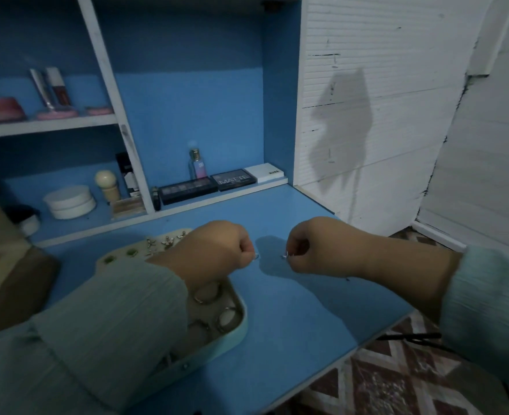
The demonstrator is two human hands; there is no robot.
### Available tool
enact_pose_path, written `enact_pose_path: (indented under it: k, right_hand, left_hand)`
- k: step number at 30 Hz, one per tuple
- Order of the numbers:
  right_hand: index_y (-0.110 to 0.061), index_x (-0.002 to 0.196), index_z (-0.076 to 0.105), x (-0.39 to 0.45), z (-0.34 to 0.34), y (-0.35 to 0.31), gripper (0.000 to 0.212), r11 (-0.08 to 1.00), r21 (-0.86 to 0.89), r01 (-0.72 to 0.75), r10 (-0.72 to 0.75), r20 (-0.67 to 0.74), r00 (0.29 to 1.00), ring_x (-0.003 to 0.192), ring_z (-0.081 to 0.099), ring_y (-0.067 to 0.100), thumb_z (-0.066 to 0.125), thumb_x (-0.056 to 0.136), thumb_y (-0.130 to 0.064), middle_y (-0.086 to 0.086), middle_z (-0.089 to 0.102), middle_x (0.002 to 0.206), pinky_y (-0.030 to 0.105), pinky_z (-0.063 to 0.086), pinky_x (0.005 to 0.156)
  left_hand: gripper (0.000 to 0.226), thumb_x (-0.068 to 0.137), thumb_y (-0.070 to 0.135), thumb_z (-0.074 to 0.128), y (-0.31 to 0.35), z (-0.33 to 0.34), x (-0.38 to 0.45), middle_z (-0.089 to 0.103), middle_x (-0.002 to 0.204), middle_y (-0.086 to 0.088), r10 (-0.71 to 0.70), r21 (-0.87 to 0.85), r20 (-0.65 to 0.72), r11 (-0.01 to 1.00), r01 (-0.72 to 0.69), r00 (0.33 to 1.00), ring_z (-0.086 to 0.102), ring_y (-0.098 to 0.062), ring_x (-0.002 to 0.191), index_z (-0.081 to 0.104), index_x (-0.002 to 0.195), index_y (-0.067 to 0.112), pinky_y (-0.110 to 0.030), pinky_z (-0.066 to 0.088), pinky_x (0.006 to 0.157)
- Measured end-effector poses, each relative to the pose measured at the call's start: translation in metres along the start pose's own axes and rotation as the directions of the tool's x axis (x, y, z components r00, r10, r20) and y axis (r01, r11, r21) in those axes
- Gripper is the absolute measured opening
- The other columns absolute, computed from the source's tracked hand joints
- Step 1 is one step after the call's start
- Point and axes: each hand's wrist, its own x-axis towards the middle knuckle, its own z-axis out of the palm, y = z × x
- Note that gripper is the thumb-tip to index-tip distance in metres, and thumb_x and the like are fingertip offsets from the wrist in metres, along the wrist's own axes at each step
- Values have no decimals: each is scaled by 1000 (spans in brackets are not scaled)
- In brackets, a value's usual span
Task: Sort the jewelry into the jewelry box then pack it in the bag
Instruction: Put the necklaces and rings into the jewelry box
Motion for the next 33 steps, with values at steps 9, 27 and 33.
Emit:
enact_pose_path:
  k: [9,27,33]
  right_hand:
    - [-25,76,69,5,19,-67,8,959,205,193,-196,-6,981,51,54,-10,68,77,-17,-22,57,49,3,41,55]
    - [-34,68,62,-11,56,-137,18,908,163,386,-402,78,912,57,52,-16,70,76,-20,-23,55,53,5,42,56]
    - [-22,76,70,-11,62,-134,5,906,106,411,-419,66,906,57,54,-10,69,76,-18,-19,54,56,9,43,56]
  left_hand:
    - [12,84,39,63,-43,-19,-98,54,74,25,-126,-159,-62,981,115,990,50,7,72,59,73,40,-7,34,57]
    - [17,81,36,67,-77,-5,-181,55,69,23,-282,-235,-18,934,270,959,50,7,66,58,68,41,-10,38,60]
    - [7,82,36,67,-71,5,-179,61,86,17,-248,-185,-30,953,239,968,44,5,58,67,89,36,-7,31,53]
